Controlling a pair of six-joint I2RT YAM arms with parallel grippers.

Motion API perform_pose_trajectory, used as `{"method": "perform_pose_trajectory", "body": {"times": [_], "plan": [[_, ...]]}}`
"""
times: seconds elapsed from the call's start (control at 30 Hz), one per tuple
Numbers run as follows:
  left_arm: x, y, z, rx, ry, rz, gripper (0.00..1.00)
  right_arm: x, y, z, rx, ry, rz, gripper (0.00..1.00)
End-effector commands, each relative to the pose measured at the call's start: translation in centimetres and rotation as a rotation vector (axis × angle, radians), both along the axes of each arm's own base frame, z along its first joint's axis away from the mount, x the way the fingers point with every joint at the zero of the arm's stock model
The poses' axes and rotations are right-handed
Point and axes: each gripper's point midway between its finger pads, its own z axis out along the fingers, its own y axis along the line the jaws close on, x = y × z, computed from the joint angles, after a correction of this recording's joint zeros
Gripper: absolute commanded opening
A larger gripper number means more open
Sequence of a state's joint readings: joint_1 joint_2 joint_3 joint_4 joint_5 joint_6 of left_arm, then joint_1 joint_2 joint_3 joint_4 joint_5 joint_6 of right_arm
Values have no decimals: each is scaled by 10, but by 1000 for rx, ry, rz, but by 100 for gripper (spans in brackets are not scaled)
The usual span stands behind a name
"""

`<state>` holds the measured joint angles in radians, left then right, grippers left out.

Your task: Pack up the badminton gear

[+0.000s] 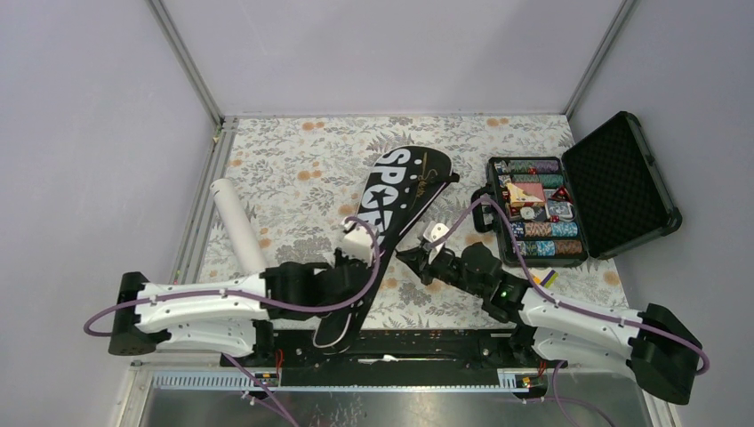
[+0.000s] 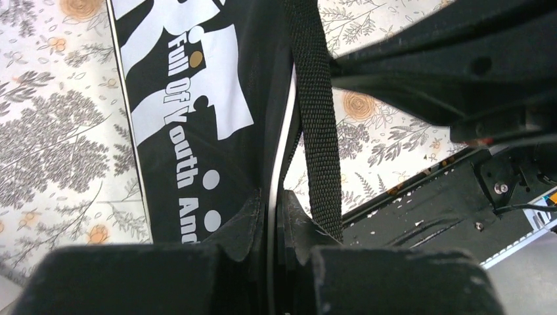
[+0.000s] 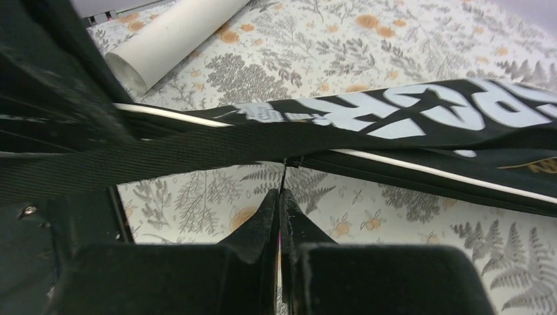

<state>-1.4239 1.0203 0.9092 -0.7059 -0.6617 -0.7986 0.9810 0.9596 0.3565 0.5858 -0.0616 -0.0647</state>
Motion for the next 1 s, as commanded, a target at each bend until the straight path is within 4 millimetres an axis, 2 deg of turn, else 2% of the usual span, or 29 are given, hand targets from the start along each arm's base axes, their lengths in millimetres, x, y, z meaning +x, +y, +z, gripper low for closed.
{"method": "perform_pose_trajectory", "body": {"times": [0.0, 0.1, 0.13, 0.17, 0.2, 0.23, 0.33, 0.43, 0.57, 0.63, 0.67, 0.73, 0.97], "plan": [[17, -45, 33, -108, -30, -69, 0, -12, -2, 20, 57, 81, -7, 0], [32, -56, 33, -104, -19, -64, 10, 0, -16, 16, 65, 95, -117, 0], [35, -58, 35, -100, -17, -66, 16, 6, -22, 14, 62, 98, -163, 0], [37, -58, 38, -85, -24, -75, 27, 14, -28, 12, 57, 99, -224, 0], [37, -56, 41, -67, -34, -88, 34, 17, -31, 9, 47, 107, -250, 0], [35, -53, 44, -50, -43, -109, 45, 22, -34, 7, 35, 117, -282, 0], [29, -36, 55, 1, -83, -186, 59, 28, -38, 6, 28, 181, -324, 0], [18, -11, 66, 38, -126, -263, 64, 37, -38, 11, 67, 237, -355, 0], [-12, 7, 64, 92, -249, -460, 66, 48, -32, 24, 116, 278, -373, 0], [-32, 12, 58, 95, -281, -568, 71, 55, -28, 33, 134, 298, -385, 0], [-39, 13, 56, 92, -290, -600, 76, 59, -26, 37, 144, 306, -393, 0], [-48, 13, 54, 72, -297, -617, 83, 63, -20, 47, 164, 306, -387, 0], [-60, 14, 27, 163, -334, -642, 88, 81, -9, 76, 188, 309, -415, 0]]}}
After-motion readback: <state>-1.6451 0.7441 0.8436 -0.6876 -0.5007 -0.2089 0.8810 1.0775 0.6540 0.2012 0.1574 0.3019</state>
